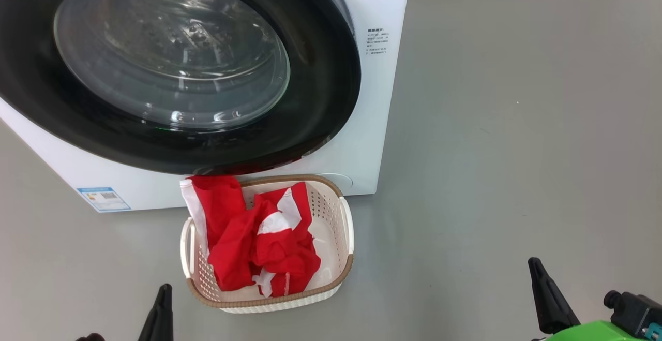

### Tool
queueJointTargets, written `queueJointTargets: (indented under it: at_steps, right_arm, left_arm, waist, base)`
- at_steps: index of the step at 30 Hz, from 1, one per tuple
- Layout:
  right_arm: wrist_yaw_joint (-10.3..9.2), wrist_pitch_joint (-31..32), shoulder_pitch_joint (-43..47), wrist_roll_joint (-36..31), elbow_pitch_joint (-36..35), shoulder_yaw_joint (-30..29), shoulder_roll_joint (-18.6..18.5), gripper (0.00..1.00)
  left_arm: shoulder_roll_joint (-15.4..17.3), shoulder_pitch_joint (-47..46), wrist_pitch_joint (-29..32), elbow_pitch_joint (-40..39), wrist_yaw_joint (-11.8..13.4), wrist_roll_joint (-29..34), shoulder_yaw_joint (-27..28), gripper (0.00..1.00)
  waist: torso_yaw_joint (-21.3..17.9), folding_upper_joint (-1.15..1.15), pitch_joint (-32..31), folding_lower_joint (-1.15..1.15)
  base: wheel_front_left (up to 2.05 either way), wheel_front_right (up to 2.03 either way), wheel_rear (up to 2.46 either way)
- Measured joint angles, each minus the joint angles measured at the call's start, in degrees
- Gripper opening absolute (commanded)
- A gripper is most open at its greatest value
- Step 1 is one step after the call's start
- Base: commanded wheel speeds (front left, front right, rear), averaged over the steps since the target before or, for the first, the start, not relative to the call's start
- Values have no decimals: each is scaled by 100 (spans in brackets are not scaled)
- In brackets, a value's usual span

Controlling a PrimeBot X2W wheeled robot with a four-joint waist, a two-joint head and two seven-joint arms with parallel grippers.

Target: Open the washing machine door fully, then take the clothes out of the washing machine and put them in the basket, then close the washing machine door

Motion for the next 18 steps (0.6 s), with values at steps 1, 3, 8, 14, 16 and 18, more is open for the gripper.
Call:
queueJointTargets:
  at_steps: [1, 3, 8, 14, 16, 18]
  right_arm:
    - [0, 1, -15, 46, 2, -1, 0, 0]
    - [0, 33, -68, 101, 3, -4, -2, 0]
    - [0, 102, -100, 434, 4, -15, -9, 0]
    - [0, 196, -103, 787, 7, -27, -14, 0]
    - [0, 219, -109, 861, 7, -32, -16, 0]
    - [0, 253, -119, 1042, 7, -35, -18, 0]
  left_arm:
    - [0, -4, 33, 3, 0, -64, 0, 0]
    - [0, -10, 49, 10, 0, -170, 0, 0]
    - [2, -21, 137, 15, 0, -485, 0, 0]
    - [8, -119, 235, 30, 0, -845, 1, 0]
    - [10, -120, 246, 33, 0, -942, 2, 0]
    - [12, -120, 297, 34, 0, -1088, 3, 0]
  waist:
    - [3, 0, -6, 0]
    - [9, 0, -17, 0]
    - [25, 0, -45, 0]
    - [44, 0, -79, 0]
    - [50, 0, -91, 0]
    - [56, 0, -102, 0]
  base:
    - [0, 0, 0]
    - [0, 0, 0]
    - [0, 0, 0]
    - [0, 0, 0]
    - [0, 0, 0]
    - [0, 0, 0]
